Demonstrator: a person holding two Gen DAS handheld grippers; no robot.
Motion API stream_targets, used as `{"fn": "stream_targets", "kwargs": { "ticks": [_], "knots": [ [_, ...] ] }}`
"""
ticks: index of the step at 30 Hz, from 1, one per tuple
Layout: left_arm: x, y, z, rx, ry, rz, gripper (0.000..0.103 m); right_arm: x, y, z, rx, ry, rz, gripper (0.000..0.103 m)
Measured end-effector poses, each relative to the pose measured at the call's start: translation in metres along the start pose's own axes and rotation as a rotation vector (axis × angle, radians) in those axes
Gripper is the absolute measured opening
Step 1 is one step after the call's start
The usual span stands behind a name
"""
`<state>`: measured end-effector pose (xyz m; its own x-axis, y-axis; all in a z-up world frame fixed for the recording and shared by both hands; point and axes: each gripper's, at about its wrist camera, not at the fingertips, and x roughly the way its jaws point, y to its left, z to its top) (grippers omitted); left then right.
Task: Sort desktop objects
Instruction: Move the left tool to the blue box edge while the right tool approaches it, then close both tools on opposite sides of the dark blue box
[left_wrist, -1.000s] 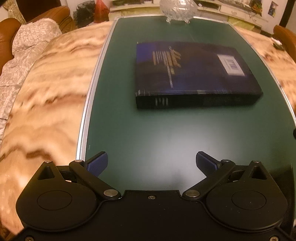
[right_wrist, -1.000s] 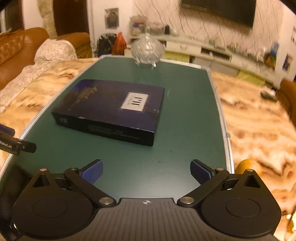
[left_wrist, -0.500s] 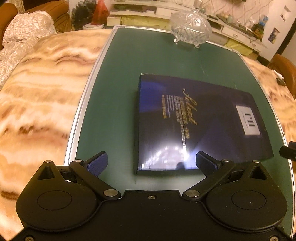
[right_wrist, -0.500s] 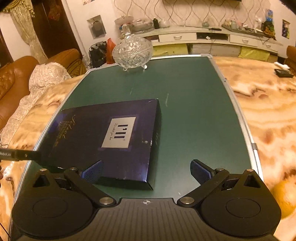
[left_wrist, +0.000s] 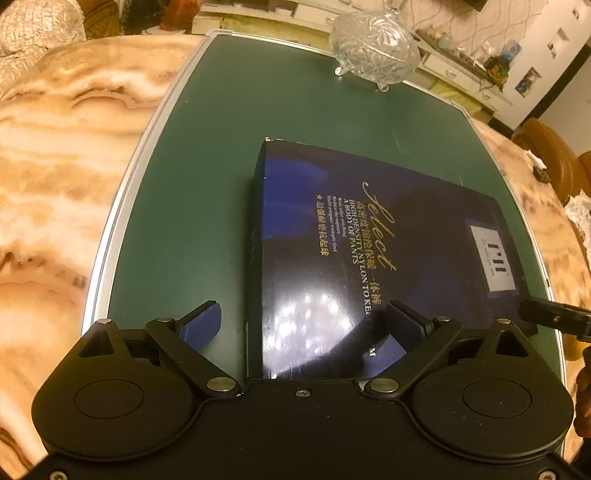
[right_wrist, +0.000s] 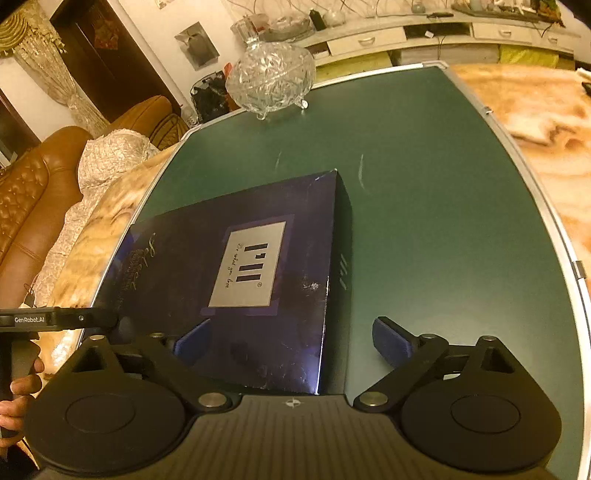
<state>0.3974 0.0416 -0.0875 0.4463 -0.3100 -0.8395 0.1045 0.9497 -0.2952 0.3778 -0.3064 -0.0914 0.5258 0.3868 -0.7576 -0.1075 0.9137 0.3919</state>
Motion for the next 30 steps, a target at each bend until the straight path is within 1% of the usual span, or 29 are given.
{"fn": "stream_targets", "kwargs": {
  "ticks": [3, 4, 5, 9, 14, 20, 30],
  "knots": [
    [0.002, 0.000, 0.001, 0.001, 0.001, -0.018, 0.093, 0.004, -0.001, 0.000, 0.005, 0.001, 0.011, 0.096],
    [0.004, 0.000, 0.001, -0.002, 0.005, -0.032, 0.091, 0.005, -0.001, 0.000, 0.007, 0.004, 0.015, 0.094],
    [0.005, 0.000, 0.002, -0.005, 0.008, -0.043, 0.089, 0.006, -0.001, 0.000, 0.010, 0.007, 0.019, 0.090],
    [0.008, 0.000, 0.003, -0.006, 0.011, -0.053, 0.090, 0.010, -0.003, -0.001, 0.034, 0.017, 0.046, 0.084],
    [0.011, 0.002, 0.005, -0.013, 0.014, -0.064, 0.089, 0.012, -0.005, -0.001, 0.047, 0.009, 0.054, 0.084],
    [0.011, -0.002, 0.005, 0.007, 0.014, -0.065, 0.088, 0.011, -0.007, 0.000, 0.054, 0.011, 0.066, 0.081],
    [0.005, -0.007, 0.002, 0.033, 0.013, -0.063, 0.088, 0.006, -0.002, -0.004, 0.047, -0.006, 0.061, 0.080]
  ]
}}
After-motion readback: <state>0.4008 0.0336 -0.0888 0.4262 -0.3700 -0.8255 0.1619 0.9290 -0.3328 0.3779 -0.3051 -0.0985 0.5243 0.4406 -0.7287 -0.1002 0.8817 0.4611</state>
